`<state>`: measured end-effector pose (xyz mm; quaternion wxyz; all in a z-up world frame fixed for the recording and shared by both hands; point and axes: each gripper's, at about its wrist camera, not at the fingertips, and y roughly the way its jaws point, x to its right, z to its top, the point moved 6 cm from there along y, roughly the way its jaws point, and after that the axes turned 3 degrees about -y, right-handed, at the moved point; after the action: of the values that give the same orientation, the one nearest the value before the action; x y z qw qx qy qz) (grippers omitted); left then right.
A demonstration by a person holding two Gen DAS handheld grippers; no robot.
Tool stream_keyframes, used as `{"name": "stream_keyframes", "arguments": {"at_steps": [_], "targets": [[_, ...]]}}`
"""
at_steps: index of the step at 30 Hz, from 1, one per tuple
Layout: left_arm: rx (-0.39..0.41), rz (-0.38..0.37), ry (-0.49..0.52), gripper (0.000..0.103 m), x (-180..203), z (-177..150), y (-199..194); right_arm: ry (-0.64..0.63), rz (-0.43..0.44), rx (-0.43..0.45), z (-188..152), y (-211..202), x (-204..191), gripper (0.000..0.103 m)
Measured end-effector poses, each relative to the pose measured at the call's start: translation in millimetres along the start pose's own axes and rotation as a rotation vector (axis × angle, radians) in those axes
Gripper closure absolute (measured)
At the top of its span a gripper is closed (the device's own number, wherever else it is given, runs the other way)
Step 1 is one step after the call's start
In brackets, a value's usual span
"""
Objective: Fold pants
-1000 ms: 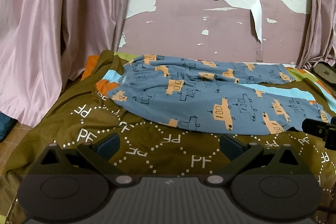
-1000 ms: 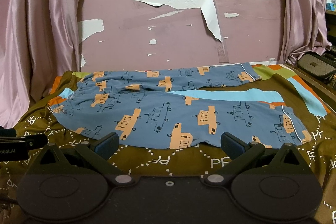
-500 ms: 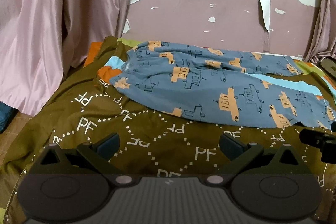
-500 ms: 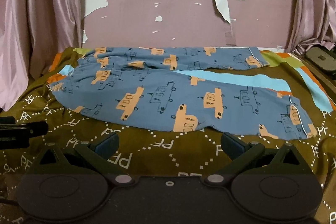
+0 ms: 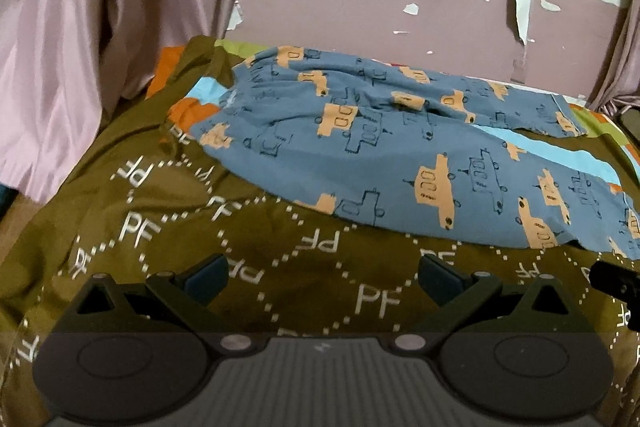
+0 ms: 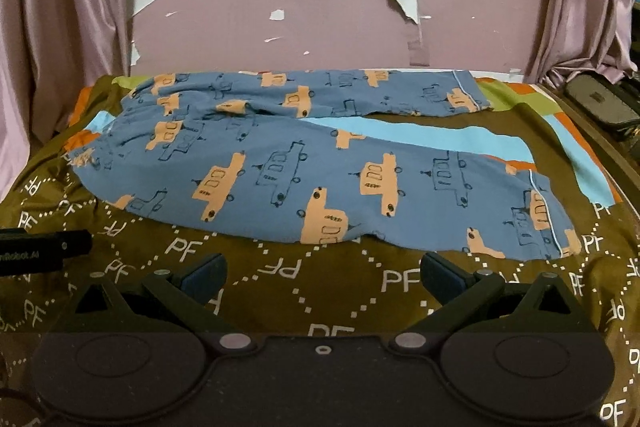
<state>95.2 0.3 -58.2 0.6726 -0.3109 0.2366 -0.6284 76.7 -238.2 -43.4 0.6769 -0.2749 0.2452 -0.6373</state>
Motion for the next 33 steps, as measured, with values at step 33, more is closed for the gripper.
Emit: {"name": "stream_keyframes", "arguments": {"at_steps": [33], "targets": [[-0.196,0.181,0.183,0.0,30,165,16,-0.363,0.074,0.136,154,79,-10,0.001]]}}
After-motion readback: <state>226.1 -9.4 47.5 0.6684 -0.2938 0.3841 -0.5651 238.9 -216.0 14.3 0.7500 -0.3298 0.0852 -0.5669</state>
